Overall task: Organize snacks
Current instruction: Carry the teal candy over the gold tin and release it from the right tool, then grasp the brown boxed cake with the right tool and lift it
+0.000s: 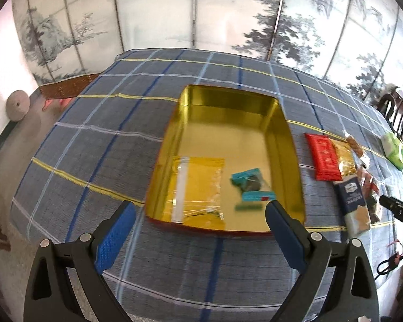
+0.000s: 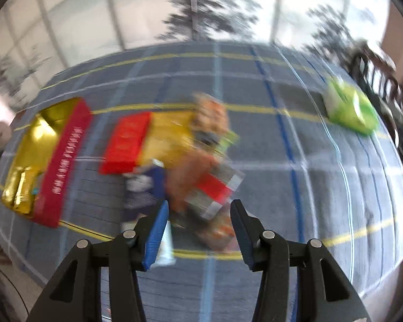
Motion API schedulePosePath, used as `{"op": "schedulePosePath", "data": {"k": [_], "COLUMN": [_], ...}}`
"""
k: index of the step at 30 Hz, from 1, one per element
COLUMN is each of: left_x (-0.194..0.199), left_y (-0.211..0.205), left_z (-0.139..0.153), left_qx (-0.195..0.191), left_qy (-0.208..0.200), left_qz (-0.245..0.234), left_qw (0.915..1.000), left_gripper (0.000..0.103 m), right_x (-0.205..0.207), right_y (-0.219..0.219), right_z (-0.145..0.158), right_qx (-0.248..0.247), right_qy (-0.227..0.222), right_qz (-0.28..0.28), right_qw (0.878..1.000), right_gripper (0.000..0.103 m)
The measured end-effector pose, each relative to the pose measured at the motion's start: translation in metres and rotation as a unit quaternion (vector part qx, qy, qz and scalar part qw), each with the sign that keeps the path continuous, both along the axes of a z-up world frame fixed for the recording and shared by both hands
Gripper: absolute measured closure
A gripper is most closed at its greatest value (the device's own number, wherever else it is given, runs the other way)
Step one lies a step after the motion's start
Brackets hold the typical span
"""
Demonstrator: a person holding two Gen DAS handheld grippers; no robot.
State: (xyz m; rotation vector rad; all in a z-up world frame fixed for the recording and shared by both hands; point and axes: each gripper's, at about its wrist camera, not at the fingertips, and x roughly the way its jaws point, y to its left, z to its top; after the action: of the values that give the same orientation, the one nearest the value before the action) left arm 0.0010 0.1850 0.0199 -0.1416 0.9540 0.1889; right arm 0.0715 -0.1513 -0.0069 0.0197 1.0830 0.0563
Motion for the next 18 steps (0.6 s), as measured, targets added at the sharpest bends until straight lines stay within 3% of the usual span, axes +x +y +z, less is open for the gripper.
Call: {"op": "schedulePosePath", "data": {"k": [11,18], "left_x": [-0.004,-0.003], "left_y": [-0.009,-0.016], "left_z": [-0.005,-0.008], "left_qx": [-0.004,-0.006], "left_qy": [0.008,0.015], "left_qz": [-0.006,-0.009], "left_qw": [0.9999,0.9998], "left_gripper": [0.007,0.007], "right_x": [0.001,-0.002], "right_y": [-0.007,-0.015], "right_z": [-0.034,-0.040], "right_qx": [-0.009,-0.007], "right_qy": [0.032,0.040], "right_qz": [-0.024,-0.022], "right_qw": [0.999,0.999], "right_gripper": [0.054,0.054]}}
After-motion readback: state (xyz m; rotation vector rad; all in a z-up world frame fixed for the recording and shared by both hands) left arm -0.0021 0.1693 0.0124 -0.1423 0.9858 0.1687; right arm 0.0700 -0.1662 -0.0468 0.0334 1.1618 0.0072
